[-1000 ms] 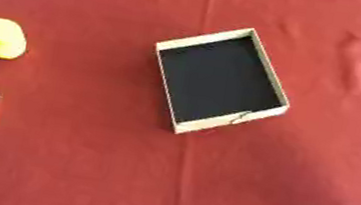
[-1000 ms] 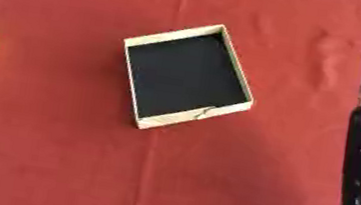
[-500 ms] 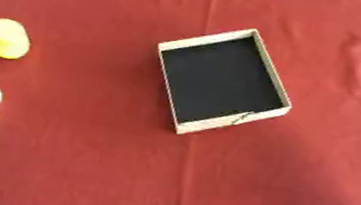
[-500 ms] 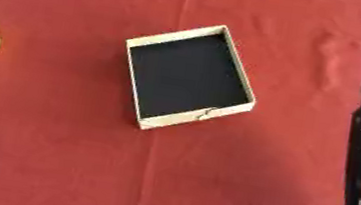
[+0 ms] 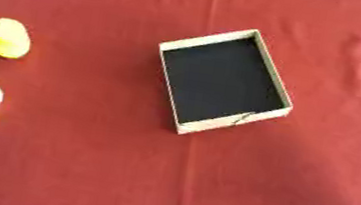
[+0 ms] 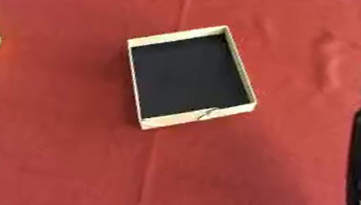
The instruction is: Pick up objects on the table and place them in the box.
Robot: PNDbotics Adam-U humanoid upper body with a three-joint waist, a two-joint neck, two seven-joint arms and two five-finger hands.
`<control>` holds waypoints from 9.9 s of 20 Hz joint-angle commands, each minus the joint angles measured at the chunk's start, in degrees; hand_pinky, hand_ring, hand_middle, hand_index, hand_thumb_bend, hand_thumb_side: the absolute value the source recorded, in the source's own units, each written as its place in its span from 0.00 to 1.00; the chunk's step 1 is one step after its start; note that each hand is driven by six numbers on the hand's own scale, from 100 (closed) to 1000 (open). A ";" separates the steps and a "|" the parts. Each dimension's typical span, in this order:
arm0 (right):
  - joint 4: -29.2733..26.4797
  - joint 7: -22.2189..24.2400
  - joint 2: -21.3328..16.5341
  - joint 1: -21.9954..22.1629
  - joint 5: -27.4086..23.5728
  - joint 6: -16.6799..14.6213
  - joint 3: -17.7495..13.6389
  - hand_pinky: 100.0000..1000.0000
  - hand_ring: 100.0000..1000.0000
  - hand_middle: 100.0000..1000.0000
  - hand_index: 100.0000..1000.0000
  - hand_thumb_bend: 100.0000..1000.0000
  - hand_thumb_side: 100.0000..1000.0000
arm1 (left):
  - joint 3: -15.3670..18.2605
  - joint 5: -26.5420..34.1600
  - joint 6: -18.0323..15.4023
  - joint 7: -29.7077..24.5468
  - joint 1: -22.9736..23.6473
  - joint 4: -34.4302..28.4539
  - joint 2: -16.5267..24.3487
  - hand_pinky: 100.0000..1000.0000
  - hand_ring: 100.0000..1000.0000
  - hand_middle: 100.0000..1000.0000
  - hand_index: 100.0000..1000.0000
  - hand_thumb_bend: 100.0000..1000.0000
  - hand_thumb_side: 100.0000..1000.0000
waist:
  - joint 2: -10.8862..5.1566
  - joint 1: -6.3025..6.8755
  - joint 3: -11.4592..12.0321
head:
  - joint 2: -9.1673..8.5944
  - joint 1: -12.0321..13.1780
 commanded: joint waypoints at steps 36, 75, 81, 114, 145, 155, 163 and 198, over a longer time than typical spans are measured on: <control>-1.25 3.50 1.51 -0.58 -1.76 1.21 1.57 0.89 0.98 0.77 0.87 0.00 0.61 | -13.37 -6.56 3.20 5.90 -18.37 14.31 -4.74 0.58 0.54 0.50 0.64 0.18 0.00 | -0.39 0.75 -2.79 | -1.16 3.02; -1.25 -0.67 0.18 -2.80 -2.11 -0.78 0.70 0.88 0.96 0.77 0.87 0.00 0.61 | -22.85 0.78 3.76 -1.32 -58.45 6.82 -32.99 0.57 0.48 0.48 0.63 0.00 0.00 | -2.71 0.26 -4.13 | 0.26 2.95; -1.25 -0.74 0.55 -3.00 -2.15 -0.73 0.65 0.88 0.96 0.77 0.87 0.00 0.61 | -23.14 -7.31 4.37 1.53 -56.31 12.96 -40.52 0.57 0.48 0.47 0.63 0.00 0.00 | -2.39 -0.02 -4.58 | -0.25 3.91; -1.25 0.48 1.82 -2.31 -2.40 0.09 1.05 0.88 0.97 0.77 0.87 0.00 0.61 | -24.68 -17.31 2.07 -2.38 -52.87 18.91 -45.50 0.85 0.84 0.80 0.94 0.02 0.15 | -2.17 -0.36 -4.69 | -0.68 4.33; -1.25 0.07 -0.20 -1.75 -1.45 -0.15 0.90 0.88 0.97 0.76 0.87 0.00 0.60 | -13.25 -9.17 10.95 -1.28 -40.14 29.22 -8.44 0.88 0.88 0.82 0.94 0.42 0.32 | -1.73 0.76 -3.54 | -0.75 2.76; -1.25 0.87 0.93 -2.03 -2.05 0.33 1.32 0.88 0.97 0.76 0.87 0.00 0.61 | -15.30 -12.38 8.07 -3.51 -46.46 37.88 -15.03 0.86 0.87 0.81 0.92 0.42 0.33 | -1.01 0.76 -4.30 | -1.23 3.48; -1.25 0.98 1.01 -1.78 -2.38 0.77 1.32 0.88 0.98 0.76 0.87 0.00 0.61 | -15.26 -16.21 8.80 -2.19 -46.60 38.69 -15.85 0.72 0.73 0.67 0.82 0.03 0.04 | -0.79 0.85 -4.42 | -1.12 3.49; -1.25 -0.92 3.55 -4.98 -3.30 -1.45 1.66 0.88 0.96 0.76 0.87 0.00 0.61 | -24.95 -27.09 3.41 0.81 -59.85 27.76 -51.51 0.69 0.64 0.57 0.76 0.00 0.07 | -1.50 -0.59 -8.24 | -1.27 7.95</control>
